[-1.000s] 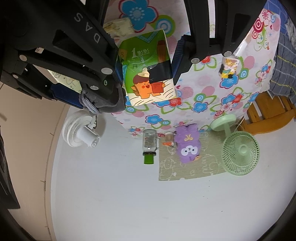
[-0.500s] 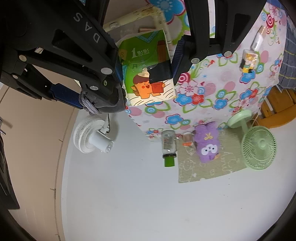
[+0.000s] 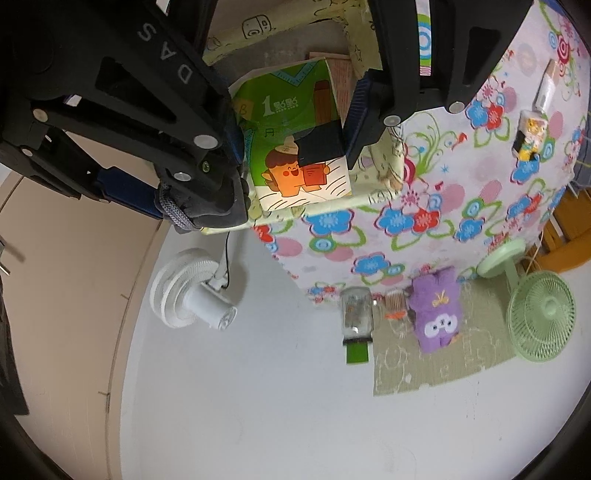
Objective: Organize soft objects
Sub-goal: 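Lower the green pack and gray sock into the box and open both grippers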
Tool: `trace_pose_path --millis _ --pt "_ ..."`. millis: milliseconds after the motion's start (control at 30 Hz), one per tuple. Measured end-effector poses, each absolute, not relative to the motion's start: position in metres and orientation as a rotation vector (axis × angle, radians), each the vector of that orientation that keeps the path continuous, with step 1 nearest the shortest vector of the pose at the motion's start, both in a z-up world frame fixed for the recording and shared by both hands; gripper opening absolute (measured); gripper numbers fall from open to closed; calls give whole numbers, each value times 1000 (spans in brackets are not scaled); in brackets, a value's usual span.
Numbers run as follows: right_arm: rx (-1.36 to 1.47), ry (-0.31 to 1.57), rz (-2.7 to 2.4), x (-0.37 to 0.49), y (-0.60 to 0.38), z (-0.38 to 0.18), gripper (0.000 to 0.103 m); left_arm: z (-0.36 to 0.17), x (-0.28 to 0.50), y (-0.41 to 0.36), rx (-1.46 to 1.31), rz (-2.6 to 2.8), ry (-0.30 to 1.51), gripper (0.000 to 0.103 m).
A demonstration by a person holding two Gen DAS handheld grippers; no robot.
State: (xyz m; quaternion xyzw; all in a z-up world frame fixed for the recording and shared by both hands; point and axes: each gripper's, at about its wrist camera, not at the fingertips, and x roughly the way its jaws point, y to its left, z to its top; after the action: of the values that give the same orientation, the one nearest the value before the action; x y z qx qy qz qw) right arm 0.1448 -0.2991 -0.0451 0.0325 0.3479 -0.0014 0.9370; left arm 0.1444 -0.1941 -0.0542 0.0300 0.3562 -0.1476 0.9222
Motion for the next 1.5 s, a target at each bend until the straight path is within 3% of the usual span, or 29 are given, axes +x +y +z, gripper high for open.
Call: trace_pose_path --millis 100,300,400,600,867,1500 --pt "71 728 -2 148 -299 -53 50 -62 148 -195 71 -300 753 60" --pt "83 760 -2 155 -300 -66 50 -73 155 -193 86 -295 792 79" --pt "85 779 -3 159 -300 -71 50 -75 158 -192 95 -298 802 82" --pt "88 789 5 163 -298 -73 52 -77 161 -191 111 -296 806 85" --pt "103 782 18 159 -293 -72 74 -74 158 -190 126 -321 800 88" --pt "91 724 -33 128 -289 -56 86 -61 135 -186 135 -346 745 92"
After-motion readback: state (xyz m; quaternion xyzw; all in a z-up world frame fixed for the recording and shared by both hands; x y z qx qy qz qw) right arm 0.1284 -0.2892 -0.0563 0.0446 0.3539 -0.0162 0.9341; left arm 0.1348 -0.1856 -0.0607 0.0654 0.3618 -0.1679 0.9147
